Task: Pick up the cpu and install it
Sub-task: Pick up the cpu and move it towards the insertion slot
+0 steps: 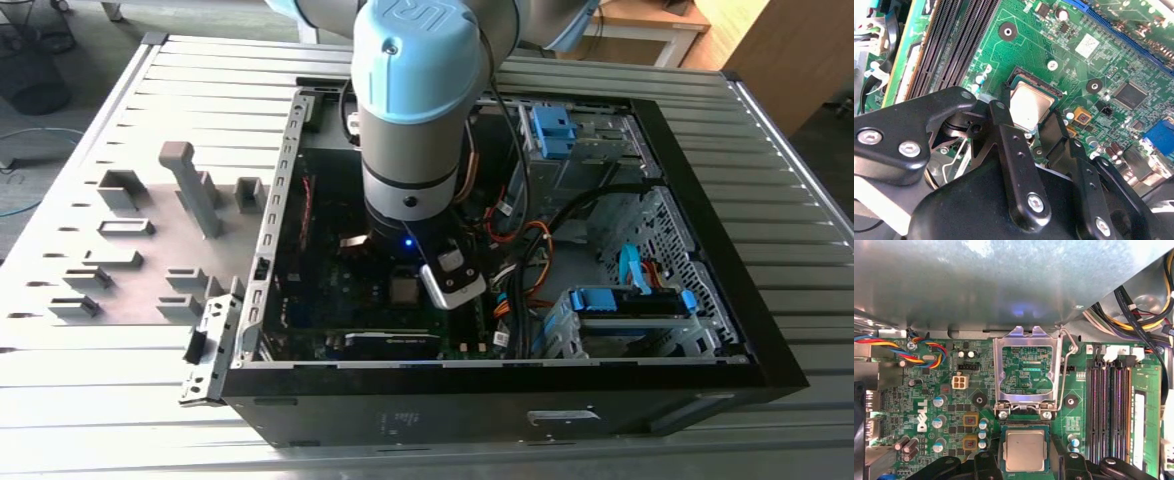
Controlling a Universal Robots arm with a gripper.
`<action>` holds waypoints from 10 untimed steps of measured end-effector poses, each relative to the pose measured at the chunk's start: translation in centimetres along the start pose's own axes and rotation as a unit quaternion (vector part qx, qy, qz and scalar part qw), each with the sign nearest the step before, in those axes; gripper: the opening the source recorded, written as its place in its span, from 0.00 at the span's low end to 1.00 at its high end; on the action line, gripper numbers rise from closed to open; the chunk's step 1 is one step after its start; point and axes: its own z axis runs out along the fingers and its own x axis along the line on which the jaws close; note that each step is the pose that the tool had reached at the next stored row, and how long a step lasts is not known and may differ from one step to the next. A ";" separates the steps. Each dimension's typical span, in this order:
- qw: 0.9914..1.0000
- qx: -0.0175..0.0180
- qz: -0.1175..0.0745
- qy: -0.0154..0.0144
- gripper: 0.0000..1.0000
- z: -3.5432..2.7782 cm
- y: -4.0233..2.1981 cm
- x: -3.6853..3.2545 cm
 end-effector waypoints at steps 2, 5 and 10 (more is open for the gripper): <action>1.000 0.000 0.000 0.000 0.47 0.03 0.00 0.00; 1.000 0.000 0.000 0.000 0.47 0.05 0.00 0.00; 1.000 0.000 0.000 0.000 0.47 0.10 0.00 0.01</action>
